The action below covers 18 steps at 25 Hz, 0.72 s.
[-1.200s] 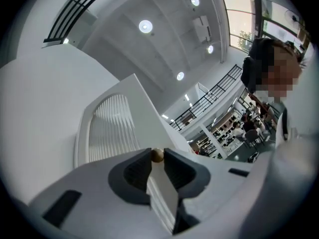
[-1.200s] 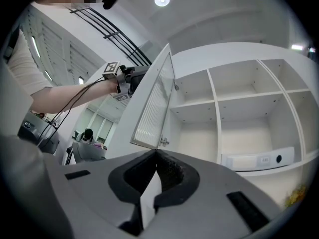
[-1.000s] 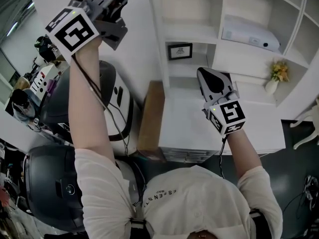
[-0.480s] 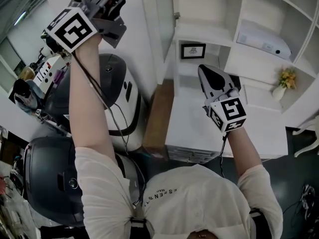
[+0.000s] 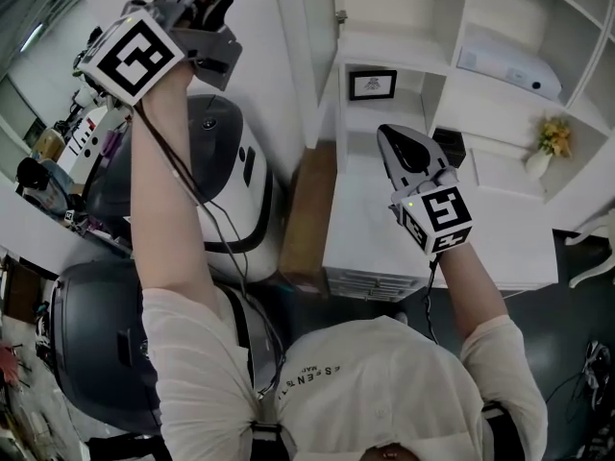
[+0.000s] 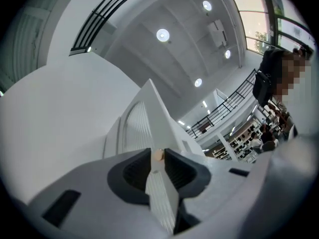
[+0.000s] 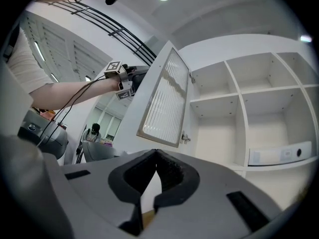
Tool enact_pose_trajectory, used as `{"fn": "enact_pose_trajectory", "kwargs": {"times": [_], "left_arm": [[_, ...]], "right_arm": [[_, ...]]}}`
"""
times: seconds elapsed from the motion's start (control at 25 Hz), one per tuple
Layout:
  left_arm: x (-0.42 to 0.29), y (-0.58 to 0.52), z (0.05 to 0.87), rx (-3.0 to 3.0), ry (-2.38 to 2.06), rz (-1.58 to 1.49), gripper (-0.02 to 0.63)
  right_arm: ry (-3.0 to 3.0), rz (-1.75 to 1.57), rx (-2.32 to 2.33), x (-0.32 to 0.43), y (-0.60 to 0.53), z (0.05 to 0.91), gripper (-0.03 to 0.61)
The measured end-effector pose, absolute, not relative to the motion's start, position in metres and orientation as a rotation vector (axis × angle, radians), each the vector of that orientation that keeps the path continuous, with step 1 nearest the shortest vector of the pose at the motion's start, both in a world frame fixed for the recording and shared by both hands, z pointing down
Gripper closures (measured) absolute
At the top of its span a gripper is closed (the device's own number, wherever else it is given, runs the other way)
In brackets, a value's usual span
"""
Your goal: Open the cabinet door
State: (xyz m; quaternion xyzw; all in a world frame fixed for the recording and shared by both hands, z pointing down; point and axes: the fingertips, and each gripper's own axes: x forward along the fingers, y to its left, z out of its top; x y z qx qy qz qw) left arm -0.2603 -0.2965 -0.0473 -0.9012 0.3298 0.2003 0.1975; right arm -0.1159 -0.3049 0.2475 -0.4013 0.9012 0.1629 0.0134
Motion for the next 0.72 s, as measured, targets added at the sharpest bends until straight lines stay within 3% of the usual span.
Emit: {"fn": "enact_pose_trajectory", "kwargs": {"times": [0.28,0.72], "left_arm": [[-0.278,-0.288,-0.003,-2.502,1.037,0.59,0.529],[-0.222,-0.238,0.076,-2.281,1.17,0.289,0.529]], "right_arm": [[2.831,0.424,-1.316,-0.104,-0.295,0.275,0.563],[2.805,0.35,-1.301,-0.085,-0.292,0.284,0.563]]}}
